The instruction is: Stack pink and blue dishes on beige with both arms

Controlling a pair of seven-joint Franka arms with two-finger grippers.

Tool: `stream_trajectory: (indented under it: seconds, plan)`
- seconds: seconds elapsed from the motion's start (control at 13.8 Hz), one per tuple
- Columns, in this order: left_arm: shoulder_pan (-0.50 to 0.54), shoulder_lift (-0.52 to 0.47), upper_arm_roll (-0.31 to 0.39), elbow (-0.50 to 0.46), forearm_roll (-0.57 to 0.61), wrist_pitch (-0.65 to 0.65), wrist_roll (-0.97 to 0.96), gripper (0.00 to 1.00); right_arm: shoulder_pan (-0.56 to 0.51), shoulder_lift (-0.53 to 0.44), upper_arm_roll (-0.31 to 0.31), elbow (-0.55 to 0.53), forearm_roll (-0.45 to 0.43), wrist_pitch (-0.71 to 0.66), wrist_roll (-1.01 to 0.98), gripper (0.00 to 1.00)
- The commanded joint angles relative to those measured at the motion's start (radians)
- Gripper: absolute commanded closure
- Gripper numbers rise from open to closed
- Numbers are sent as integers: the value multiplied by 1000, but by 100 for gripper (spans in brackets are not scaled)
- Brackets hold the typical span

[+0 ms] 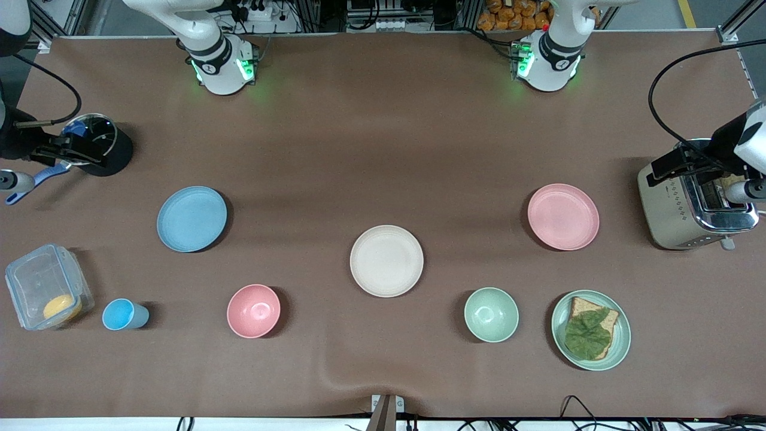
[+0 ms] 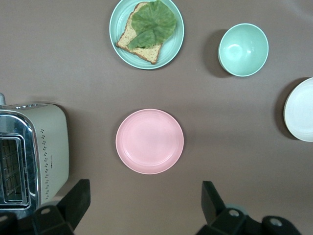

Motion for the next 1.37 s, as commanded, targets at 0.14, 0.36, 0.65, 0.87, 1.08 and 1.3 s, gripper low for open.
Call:
stream_trajectory:
  seconds: [0.14, 0.36, 0.65, 0.87, 1.08, 1.3]
  plan:
    - [16, 8, -5, 19, -4, -3, 18, 0, -3, -7, 4, -3, -11, -6, -1, 0]
    - [16, 8, -5, 19, -4, -3, 21, 0, 2, -7, 4, -2, -11, -6, 12, 0]
    - [8, 14, -5, 19, -4, -3, 22, 0, 0, -5, 4, -2, -11, -10, 13, 0]
    - [14, 14, -5, 18, -4, -3, 24, 0, 0, -5, 4, -2, -11, -10, 11, 0]
    - [13, 14, -5, 18, -4, -3, 24, 0, 2, -5, 4, 0, -11, -10, 13, 0]
    - [8, 14, -5, 16, -4, -3, 22, 0, 3, -5, 4, 0, -11, -10, 11, 0]
